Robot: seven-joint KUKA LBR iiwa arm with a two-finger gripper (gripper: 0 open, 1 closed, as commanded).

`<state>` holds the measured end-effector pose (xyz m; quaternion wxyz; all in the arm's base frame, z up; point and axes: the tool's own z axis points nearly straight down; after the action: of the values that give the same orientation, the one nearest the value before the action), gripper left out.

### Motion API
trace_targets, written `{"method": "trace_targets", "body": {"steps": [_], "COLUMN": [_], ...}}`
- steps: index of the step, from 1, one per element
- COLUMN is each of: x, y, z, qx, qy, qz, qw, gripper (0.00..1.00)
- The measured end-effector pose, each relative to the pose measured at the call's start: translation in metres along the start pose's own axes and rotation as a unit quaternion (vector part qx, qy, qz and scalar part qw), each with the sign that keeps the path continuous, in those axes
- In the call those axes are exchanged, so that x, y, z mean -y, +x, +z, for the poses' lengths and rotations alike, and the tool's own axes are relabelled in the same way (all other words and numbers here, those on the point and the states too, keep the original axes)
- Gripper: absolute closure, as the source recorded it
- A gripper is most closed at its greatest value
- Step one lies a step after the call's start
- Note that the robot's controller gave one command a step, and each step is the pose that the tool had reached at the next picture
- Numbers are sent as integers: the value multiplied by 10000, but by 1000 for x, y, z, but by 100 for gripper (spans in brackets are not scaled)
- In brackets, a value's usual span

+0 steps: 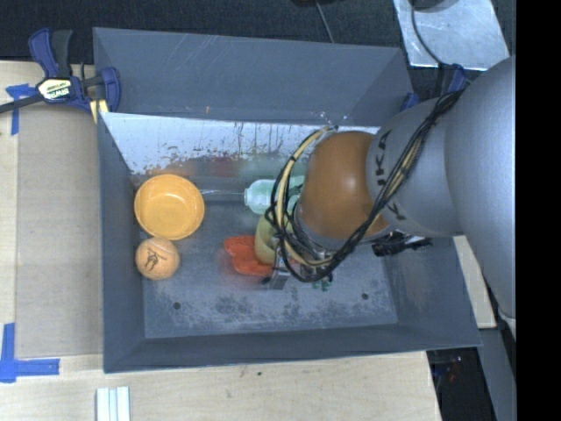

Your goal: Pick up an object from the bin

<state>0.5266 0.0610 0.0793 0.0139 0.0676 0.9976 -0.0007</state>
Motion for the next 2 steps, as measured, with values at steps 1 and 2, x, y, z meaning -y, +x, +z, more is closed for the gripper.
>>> {"method": "trace_targets", "body": {"steps": [1,2], "x": [0,0], "y": [0,0], "z": [0,-9], "qx": [1,-1], "qy": [1,1], "qz": [-2,-4], "qw": [10000,10000], "gripper": [100,100]}}
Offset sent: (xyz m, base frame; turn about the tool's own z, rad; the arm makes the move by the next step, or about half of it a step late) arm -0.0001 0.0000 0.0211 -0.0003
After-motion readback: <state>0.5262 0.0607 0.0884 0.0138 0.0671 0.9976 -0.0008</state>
